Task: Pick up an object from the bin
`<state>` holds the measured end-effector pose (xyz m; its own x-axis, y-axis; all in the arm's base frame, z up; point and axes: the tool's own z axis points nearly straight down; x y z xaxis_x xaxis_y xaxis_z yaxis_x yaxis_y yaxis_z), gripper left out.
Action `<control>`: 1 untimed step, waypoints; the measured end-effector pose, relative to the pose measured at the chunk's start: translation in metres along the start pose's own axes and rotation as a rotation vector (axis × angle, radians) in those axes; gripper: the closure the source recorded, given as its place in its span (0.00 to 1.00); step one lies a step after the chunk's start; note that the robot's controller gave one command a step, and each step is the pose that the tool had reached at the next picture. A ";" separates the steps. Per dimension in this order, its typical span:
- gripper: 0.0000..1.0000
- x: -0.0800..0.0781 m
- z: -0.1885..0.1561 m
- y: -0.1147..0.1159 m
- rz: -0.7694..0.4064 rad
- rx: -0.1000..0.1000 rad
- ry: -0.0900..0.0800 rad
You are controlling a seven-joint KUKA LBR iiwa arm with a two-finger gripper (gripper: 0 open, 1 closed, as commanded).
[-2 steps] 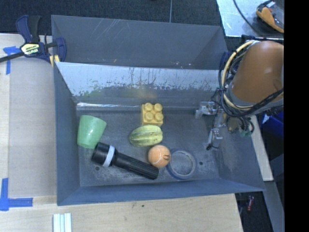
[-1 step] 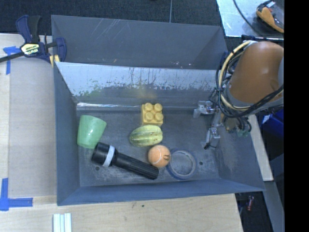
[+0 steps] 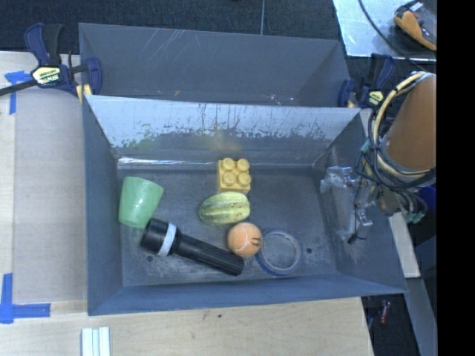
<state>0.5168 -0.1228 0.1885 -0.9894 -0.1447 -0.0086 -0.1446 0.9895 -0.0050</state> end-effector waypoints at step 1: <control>0.00 -0.007 0.017 0.014 0.033 0.004 -0.009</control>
Offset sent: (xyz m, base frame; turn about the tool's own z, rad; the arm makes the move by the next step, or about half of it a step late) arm -0.0056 0.0191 0.0070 -0.4627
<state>0.5217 -0.1080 0.1719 -0.9935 -0.1124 -0.0179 -0.1123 0.9936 -0.0086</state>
